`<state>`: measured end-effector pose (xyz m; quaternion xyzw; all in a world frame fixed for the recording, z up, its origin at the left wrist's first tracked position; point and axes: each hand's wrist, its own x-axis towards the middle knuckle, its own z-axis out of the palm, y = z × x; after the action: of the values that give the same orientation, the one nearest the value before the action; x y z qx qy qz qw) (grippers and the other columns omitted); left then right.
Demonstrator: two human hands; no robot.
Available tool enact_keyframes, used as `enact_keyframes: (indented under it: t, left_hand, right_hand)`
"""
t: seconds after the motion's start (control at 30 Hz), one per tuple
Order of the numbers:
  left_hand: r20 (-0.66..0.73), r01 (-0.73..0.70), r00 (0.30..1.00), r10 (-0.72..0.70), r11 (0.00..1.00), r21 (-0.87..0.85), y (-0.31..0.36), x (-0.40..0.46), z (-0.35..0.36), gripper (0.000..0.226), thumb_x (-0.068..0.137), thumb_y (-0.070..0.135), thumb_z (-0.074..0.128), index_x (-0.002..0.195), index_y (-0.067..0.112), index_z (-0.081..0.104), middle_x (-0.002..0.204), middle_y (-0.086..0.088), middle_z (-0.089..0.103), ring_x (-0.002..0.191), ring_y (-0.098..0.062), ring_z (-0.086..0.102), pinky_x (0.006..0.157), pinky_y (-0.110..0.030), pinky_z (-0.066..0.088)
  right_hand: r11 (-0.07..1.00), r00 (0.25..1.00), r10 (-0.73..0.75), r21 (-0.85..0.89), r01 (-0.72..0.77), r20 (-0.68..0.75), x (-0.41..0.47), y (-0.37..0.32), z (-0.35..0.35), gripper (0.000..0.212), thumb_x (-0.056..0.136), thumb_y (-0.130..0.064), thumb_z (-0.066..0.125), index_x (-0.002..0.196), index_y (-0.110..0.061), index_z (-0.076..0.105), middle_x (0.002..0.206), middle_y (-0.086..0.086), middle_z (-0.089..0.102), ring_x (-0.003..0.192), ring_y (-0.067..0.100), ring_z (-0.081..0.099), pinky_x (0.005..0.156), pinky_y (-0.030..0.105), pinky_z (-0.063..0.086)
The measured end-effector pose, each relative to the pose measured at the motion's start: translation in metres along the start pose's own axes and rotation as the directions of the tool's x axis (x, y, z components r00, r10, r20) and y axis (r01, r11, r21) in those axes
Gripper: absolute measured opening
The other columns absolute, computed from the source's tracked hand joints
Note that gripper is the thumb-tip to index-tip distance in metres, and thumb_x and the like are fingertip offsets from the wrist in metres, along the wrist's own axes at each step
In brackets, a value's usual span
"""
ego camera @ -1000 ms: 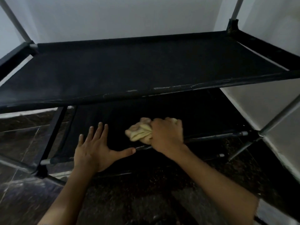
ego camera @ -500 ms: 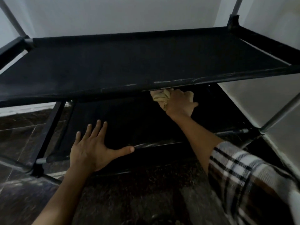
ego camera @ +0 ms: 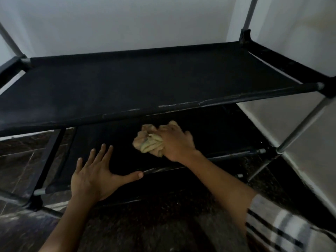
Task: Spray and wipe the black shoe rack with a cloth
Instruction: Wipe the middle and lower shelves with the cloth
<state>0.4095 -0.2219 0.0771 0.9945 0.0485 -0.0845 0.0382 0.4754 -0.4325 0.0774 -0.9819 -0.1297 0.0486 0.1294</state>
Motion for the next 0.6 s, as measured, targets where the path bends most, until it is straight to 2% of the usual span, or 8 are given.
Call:
enact_keyframes:
  t: [0.1, 0.2, 0.23, 0.3, 0.37, 0.4, 0.5, 0.6]
  left_hand:
    - [-0.009, -0.015, 1.000, 0.015, 1.000, 0.003, -0.001, -0.001, 0.001, 0.140, 0.032, 0.106, 0.009, 0.149, 0.031, 0.000, 0.157, 0.010, -0.006, 0.145, -0.013, -0.002, 0.119, -0.042, 0.002]
    - [-0.018, -0.008, 1.000, 0.008, 1.000, 0.012, 0.000, -0.001, 0.001, 0.140, 0.031, 0.106, 0.008, 0.149, 0.032, -0.001, 0.157, 0.010, -0.006, 0.146, -0.013, -0.002, 0.119, -0.041, 0.003]
    - [-0.017, -0.003, 1.000, 0.004, 1.000, 0.014, 0.001, -0.001, 0.001, 0.141, 0.030, 0.106, 0.007, 0.149, 0.032, -0.001, 0.157, 0.011, -0.006, 0.146, -0.014, -0.002, 0.119, -0.041, 0.003]
    - [-0.012, 0.009, 1.000, -0.009, 1.000, 0.016, 0.002, -0.002, 0.000, 0.143, 0.028, 0.106, 0.007, 0.149, 0.032, 0.000, 0.157, 0.011, -0.006, 0.146, -0.013, -0.002, 0.118, -0.041, 0.004]
    - [-0.005, 0.021, 1.000, -0.021, 1.000, 0.014, 0.003, -0.002, -0.001, 0.144, 0.027, 0.106, 0.009, 0.150, 0.032, 0.000, 0.157, 0.011, -0.006, 0.146, -0.013, -0.002, 0.118, -0.041, 0.004]
    - [-0.002, 0.022, 1.000, -0.022, 1.000, 0.012, 0.004, -0.002, -0.001, 0.143, 0.028, 0.106, 0.010, 0.150, 0.032, 0.000, 0.157, 0.011, -0.005, 0.146, -0.013, -0.002, 0.118, -0.042, 0.004]
    - [0.007, 0.009, 1.000, -0.009, 1.000, 0.000, 0.002, -0.001, -0.002, 0.140, 0.032, 0.106, 0.012, 0.150, 0.032, 0.001, 0.157, 0.011, -0.005, 0.146, -0.013, -0.001, 0.118, -0.043, 0.004]
    - [0.034, 0.011, 0.999, -0.011, 1.000, 0.011, 0.000, -0.002, -0.003, 0.138, 0.034, 0.106, 0.013, 0.150, 0.031, 0.000, 0.157, 0.011, -0.006, 0.145, -0.013, -0.001, 0.118, -0.045, 0.003]
  right_hand:
    - [0.966, 0.966, 0.258, 0.046, -0.256, -0.037, -0.016, 0.041, -0.014, 0.040, 0.088, -0.030, 0.055, 0.127, -0.025, 0.046, 0.130, -0.003, 0.046, 0.129, 0.024, 0.031, 0.093, 0.049, 0.035]
    - [0.896, 0.894, 0.444, 0.026, -0.444, -0.060, -0.009, 0.025, -0.020, 0.041, 0.088, -0.033, 0.056, 0.125, -0.021, 0.047, 0.126, 0.001, 0.049, 0.126, 0.028, 0.036, 0.093, 0.045, 0.036]
    - [0.908, 0.906, 0.416, -0.011, -0.418, -0.076, -0.009, 0.006, -0.015, 0.043, 0.086, -0.035, 0.057, 0.126, -0.022, 0.047, 0.125, 0.001, 0.051, 0.125, 0.028, 0.039, 0.092, 0.044, 0.036]
    - [0.974, 0.970, 0.222, -0.027, -0.226, -0.100, -0.016, -0.031, 0.002, 0.044, 0.083, -0.034, 0.060, 0.124, -0.024, 0.050, 0.123, 0.001, 0.054, 0.123, 0.026, 0.043, 0.091, 0.044, 0.034]
    - [1.000, 0.999, 0.018, -0.016, -0.019, -0.041, -0.028, -0.045, 0.011, 0.047, 0.083, -0.030, 0.062, 0.128, -0.027, 0.048, 0.128, -0.001, 0.049, 0.126, 0.024, 0.037, 0.093, 0.046, 0.030]
    - [1.000, 1.000, -0.013, 0.005, 0.013, -0.008, -0.030, -0.040, 0.007, 0.049, 0.084, -0.028, 0.062, 0.130, -0.027, 0.047, 0.131, -0.002, 0.048, 0.127, 0.023, 0.035, 0.094, 0.047, 0.030]
    - [0.994, 0.994, 0.095, 0.056, -0.098, 0.061, -0.031, -0.005, -0.018, 0.041, 0.086, -0.032, 0.057, 0.125, -0.020, 0.049, 0.128, 0.001, 0.052, 0.124, 0.023, 0.040, 0.093, 0.045, 0.034]
    - [0.955, 0.954, 0.292, 0.038, -0.295, 0.067, -0.037, 0.049, -0.042, 0.042, 0.086, -0.038, 0.052, 0.123, -0.019, 0.052, 0.126, 0.004, 0.053, 0.125, 0.025, 0.042, 0.096, 0.045, 0.035]
